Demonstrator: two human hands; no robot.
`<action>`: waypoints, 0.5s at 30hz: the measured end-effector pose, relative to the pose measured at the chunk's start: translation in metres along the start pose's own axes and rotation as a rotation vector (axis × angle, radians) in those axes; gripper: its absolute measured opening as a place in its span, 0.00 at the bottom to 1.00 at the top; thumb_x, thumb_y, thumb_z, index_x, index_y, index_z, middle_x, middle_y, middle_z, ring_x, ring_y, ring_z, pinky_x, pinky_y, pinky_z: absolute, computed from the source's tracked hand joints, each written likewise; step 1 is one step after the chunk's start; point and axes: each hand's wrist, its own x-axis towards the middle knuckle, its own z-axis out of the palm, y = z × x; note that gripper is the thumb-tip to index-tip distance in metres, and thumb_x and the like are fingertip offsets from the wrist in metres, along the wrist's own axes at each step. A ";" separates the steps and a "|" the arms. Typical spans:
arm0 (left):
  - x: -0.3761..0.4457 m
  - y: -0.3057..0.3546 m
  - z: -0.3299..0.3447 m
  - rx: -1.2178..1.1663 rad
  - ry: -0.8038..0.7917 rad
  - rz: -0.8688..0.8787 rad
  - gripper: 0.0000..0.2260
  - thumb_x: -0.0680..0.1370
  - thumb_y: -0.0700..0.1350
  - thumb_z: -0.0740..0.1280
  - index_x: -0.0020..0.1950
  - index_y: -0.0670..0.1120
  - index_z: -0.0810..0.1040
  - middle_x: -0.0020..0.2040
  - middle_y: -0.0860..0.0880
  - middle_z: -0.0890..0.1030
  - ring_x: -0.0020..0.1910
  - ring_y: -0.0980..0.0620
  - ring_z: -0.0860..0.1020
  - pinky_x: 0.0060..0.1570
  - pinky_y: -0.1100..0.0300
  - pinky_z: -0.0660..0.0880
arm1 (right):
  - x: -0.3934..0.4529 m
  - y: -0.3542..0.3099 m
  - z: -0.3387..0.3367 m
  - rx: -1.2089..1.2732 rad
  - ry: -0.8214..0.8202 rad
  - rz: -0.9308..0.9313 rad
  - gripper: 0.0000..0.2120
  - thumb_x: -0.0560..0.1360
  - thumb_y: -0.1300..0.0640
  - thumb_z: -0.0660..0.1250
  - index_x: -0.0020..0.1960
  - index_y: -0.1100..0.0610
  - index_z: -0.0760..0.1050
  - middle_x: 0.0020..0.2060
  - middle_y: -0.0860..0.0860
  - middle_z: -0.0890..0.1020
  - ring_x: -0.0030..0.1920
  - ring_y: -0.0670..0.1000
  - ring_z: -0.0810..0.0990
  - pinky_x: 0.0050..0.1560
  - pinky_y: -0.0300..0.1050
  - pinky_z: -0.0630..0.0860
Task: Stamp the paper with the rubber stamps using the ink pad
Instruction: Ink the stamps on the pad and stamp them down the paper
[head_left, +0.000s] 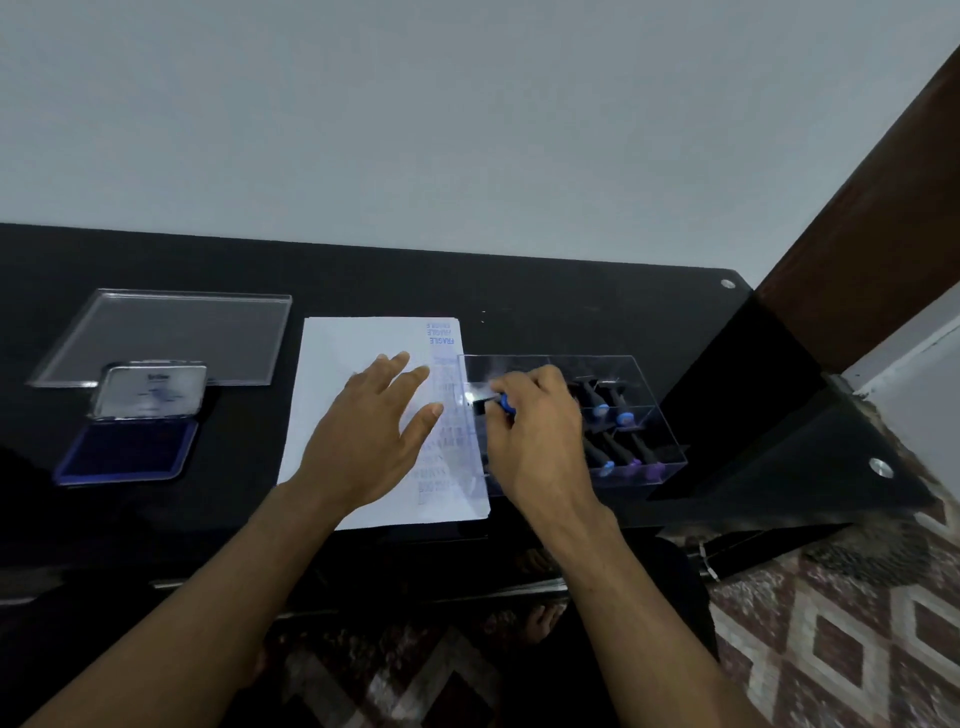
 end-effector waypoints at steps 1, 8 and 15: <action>-0.007 -0.008 -0.005 0.015 0.016 -0.005 0.29 0.80 0.65 0.53 0.78 0.53 0.65 0.81 0.51 0.61 0.80 0.49 0.57 0.76 0.47 0.57 | 0.001 -0.009 0.004 0.007 -0.015 -0.002 0.10 0.78 0.59 0.67 0.60 0.56 0.79 0.58 0.50 0.72 0.51 0.48 0.78 0.55 0.44 0.80; -0.060 -0.078 -0.047 0.143 0.101 -0.108 0.30 0.80 0.65 0.52 0.78 0.51 0.65 0.80 0.49 0.63 0.80 0.48 0.57 0.77 0.47 0.57 | 0.004 -0.067 0.053 0.067 -0.083 -0.074 0.14 0.76 0.60 0.70 0.62 0.58 0.78 0.60 0.51 0.72 0.49 0.45 0.73 0.62 0.35 0.73; -0.109 -0.138 -0.084 0.195 0.185 -0.246 0.31 0.79 0.65 0.54 0.75 0.48 0.69 0.76 0.46 0.69 0.77 0.44 0.63 0.76 0.42 0.61 | -0.003 -0.124 0.102 0.090 -0.186 -0.242 0.14 0.77 0.62 0.66 0.62 0.56 0.79 0.51 0.48 0.72 0.43 0.45 0.72 0.50 0.35 0.73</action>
